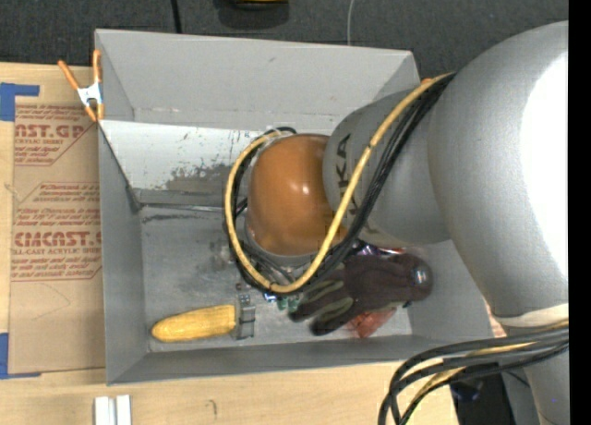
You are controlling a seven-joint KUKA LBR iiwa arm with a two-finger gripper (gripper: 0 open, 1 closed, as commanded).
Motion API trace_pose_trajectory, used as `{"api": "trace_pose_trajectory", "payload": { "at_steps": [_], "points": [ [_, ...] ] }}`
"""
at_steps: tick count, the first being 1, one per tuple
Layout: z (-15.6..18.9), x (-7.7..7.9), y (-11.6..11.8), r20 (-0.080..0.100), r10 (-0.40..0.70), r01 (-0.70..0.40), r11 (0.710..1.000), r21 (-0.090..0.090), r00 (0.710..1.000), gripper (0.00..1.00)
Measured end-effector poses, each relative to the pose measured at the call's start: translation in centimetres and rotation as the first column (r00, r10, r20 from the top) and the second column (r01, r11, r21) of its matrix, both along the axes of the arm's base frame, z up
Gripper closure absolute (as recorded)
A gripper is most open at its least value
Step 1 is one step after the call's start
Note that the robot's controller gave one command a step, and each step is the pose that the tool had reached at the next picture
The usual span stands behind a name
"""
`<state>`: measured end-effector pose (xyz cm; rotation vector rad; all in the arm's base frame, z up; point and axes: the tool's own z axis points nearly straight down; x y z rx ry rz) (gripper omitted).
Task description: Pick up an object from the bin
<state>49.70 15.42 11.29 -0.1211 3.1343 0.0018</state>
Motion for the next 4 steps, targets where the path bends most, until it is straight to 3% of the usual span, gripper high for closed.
{"api": "trace_pose_trajectory", "payload": {
  "at_steps": [1, 2, 3, 4],
  "points": [
    [-4.3, 0.9, 2.7, -0.004, 0.083, -0.083, 0.997, -0.001, 0.997, 0.00],
    [-4.3, -0.3, 8.5, -0.004, 0.332, -0.332, 0.943, 0.001, 0.943, 1.00],
    [-4.3, -0.3, 8.4, -0.004, 0.332, -0.332, 0.943, 0.001, 0.943, 1.00],
    [4.4, 1.0, 6.0, -0.003, 0.334, -0.334, 0.943, 0.000, 0.943, 1.00]
  ]
}}
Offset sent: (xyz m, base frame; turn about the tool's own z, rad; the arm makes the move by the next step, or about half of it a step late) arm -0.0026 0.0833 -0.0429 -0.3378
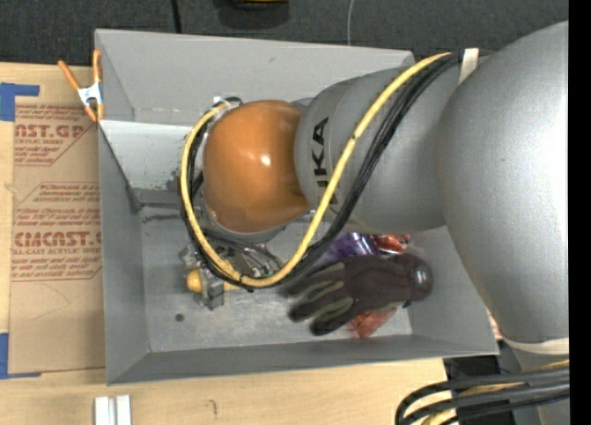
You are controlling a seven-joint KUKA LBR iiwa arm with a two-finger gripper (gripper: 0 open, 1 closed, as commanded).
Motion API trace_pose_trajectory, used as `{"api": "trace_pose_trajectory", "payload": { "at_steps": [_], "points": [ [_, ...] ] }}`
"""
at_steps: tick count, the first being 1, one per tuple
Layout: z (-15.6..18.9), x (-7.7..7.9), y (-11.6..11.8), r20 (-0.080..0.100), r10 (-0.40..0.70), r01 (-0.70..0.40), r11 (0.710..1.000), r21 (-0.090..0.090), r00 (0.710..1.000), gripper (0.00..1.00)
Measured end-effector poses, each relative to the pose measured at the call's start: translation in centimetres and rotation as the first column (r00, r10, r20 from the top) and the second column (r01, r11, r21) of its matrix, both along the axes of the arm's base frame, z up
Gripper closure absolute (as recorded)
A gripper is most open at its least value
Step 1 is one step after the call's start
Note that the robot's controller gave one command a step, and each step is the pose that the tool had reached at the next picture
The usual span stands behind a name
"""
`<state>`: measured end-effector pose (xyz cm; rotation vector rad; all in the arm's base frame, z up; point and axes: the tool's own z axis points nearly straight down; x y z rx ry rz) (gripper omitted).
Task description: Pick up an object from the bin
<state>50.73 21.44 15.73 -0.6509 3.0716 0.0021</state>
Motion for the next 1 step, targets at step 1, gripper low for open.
{"api": "trace_pose_trajectory", "payload": {
  "at_steps": [1],
  "points": [
    [0.00, -0.01, 0.02, -0.001, 0.000, 0.000, 1.000, 0.001, 1.000, 1.00]
  ]
}}
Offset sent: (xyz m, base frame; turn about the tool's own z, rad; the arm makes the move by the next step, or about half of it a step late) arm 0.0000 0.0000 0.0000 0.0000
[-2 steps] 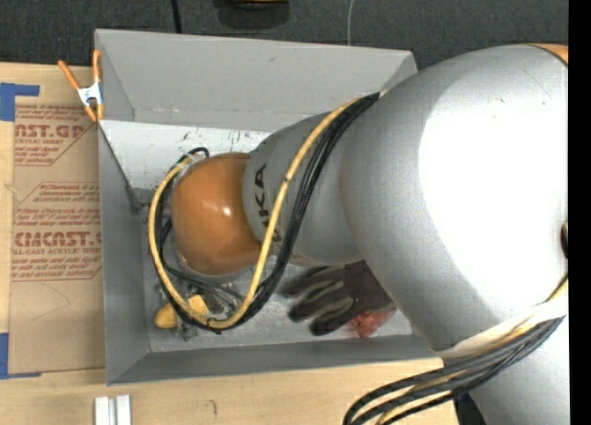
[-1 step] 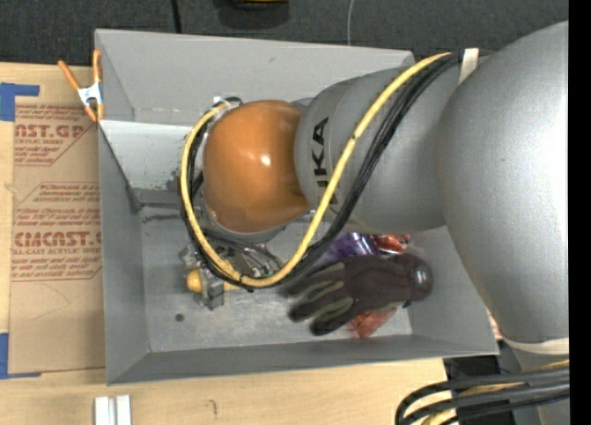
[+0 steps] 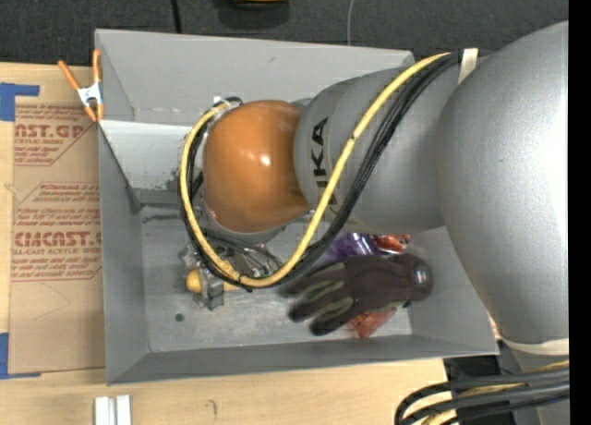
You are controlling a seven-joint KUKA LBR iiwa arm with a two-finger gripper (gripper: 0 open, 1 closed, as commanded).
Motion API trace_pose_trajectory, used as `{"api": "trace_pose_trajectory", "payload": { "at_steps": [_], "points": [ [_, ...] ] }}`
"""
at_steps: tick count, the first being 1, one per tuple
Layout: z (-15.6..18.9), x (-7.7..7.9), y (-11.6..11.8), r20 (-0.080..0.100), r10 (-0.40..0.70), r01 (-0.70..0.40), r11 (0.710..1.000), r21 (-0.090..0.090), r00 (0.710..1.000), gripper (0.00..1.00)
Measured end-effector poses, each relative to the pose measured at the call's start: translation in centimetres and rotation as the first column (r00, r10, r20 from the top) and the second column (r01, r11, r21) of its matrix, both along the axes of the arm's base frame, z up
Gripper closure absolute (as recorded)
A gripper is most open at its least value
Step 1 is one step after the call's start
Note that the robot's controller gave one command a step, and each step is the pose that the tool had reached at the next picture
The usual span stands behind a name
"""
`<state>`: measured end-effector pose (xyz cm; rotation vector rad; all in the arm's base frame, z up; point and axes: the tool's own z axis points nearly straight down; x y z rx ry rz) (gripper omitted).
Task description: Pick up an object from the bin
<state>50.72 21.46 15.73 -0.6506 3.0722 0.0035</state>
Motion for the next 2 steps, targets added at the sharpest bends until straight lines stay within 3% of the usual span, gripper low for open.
{"api": "trace_pose_trajectory", "payload": {
  "at_steps": [2],
  "points": [
    [0.00, 0.00, -0.01, 0.000, 0.000, 0.000, 1.000, 0.000, 1.000, 1.00]
  ]
}}
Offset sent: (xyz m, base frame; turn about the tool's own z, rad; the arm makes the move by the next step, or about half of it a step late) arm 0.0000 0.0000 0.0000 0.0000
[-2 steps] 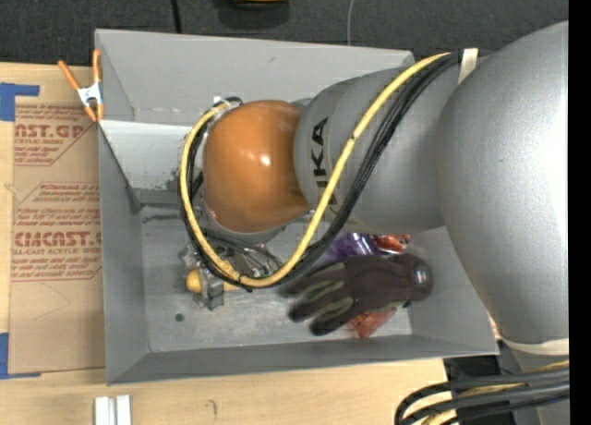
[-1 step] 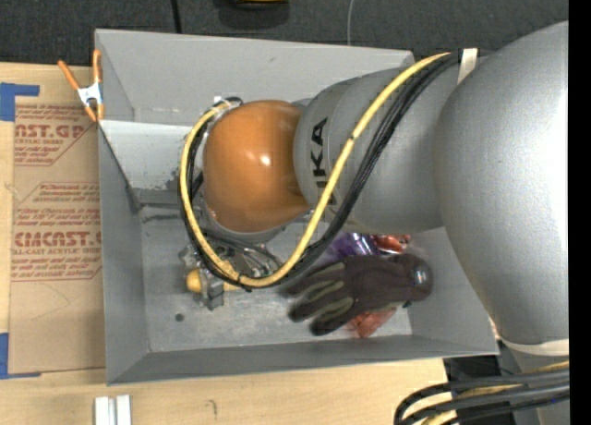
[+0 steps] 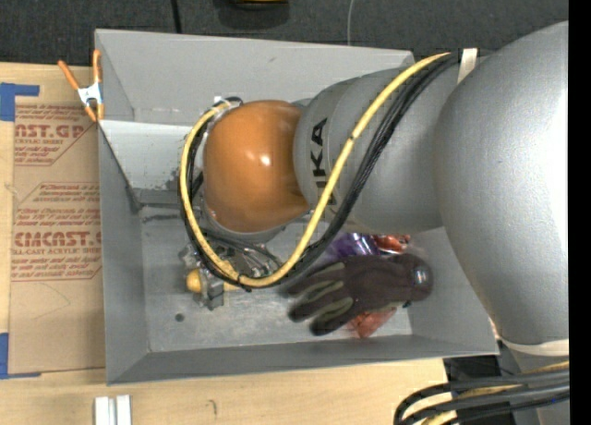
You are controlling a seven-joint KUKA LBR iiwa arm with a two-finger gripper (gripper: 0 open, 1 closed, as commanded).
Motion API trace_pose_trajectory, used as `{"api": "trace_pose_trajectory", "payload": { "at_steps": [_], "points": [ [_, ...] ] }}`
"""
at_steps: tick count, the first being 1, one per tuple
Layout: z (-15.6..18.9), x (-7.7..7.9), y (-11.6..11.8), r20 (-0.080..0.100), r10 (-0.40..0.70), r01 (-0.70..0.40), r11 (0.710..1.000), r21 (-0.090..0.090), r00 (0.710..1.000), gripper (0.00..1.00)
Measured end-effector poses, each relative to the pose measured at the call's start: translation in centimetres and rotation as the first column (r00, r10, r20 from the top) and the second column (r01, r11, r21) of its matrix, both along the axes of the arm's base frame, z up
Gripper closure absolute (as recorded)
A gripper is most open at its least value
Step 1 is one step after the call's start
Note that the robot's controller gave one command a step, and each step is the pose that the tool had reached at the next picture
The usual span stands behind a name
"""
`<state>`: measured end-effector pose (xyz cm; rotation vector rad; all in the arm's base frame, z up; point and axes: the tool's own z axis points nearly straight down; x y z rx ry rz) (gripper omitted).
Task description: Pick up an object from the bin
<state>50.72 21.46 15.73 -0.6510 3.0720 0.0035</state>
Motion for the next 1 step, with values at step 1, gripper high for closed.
{"api": "trace_pose_trajectory", "payload": {
  "at_steps": [1],
  "points": [
    [8.66, 2.35, -0.80, 0.002, 0.004, -0.004, 1.000, -0.001, 1.000, 1.00]
  ]
}}
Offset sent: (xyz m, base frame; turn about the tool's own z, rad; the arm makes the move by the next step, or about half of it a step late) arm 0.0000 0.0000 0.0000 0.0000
